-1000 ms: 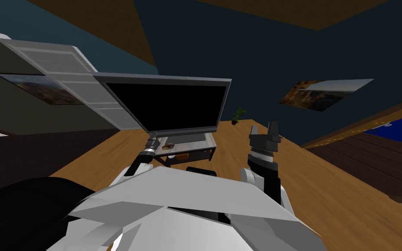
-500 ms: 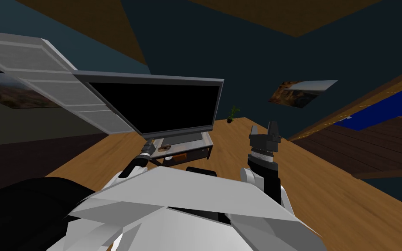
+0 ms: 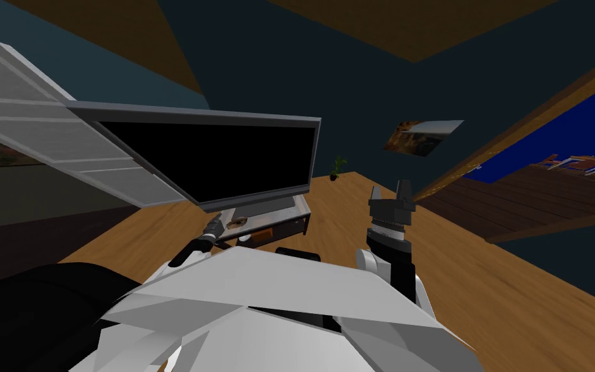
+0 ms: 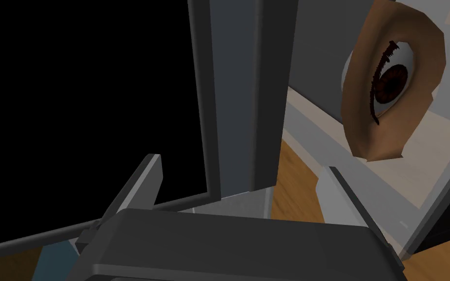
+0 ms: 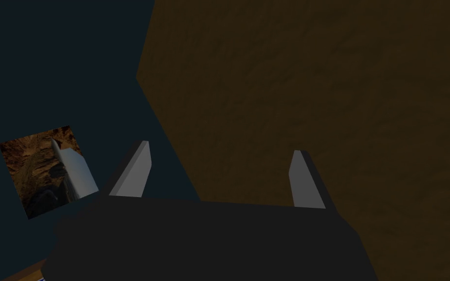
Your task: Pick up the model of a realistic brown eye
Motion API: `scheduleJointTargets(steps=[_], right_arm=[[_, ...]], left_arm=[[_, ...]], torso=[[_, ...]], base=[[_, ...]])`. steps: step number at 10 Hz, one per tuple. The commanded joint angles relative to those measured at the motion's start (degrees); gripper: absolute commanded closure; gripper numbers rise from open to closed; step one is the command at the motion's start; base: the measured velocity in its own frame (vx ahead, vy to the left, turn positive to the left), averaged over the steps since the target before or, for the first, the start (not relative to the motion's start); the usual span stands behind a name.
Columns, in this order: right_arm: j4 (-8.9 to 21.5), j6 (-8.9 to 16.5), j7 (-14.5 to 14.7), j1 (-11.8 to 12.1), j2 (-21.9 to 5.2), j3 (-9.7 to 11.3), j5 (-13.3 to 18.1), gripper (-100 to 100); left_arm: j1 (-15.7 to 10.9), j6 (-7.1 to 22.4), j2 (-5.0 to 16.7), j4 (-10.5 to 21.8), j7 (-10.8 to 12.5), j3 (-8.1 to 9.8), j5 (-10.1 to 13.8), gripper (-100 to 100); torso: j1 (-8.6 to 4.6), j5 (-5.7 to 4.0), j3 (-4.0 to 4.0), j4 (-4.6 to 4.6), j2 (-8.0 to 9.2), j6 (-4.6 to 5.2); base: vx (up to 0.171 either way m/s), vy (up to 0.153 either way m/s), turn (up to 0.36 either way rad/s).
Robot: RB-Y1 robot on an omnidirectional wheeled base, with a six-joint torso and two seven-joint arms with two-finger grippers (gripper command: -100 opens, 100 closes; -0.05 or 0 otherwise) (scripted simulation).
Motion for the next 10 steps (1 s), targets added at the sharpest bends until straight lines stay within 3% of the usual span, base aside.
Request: scheduleJointTargets(steps=[1, 10], right_arm=[[0.00, 0.00, 0.00, 0.00, 0.00, 0.00, 0.00, 0], [0.00, 0.00, 0.00, 0.01, 0.00, -0.01, 0.00, 0]], left_arm=[[-0.44, 1.71, 0.72, 2.35, -0.01, 0.21, 0.86, -100], [-2.09, 8.70, 6.15, 14.27, 0.58, -0.76, 7.46, -100]], torso=[[0.00, 0.00, 0.00, 0.00, 0.00, 0.00], [0.02, 0.00, -0.04, -0.02, -0.07, -0.03]], base=[[0.003, -0.017, -0.087], [0.013, -0.017, -0.090]])
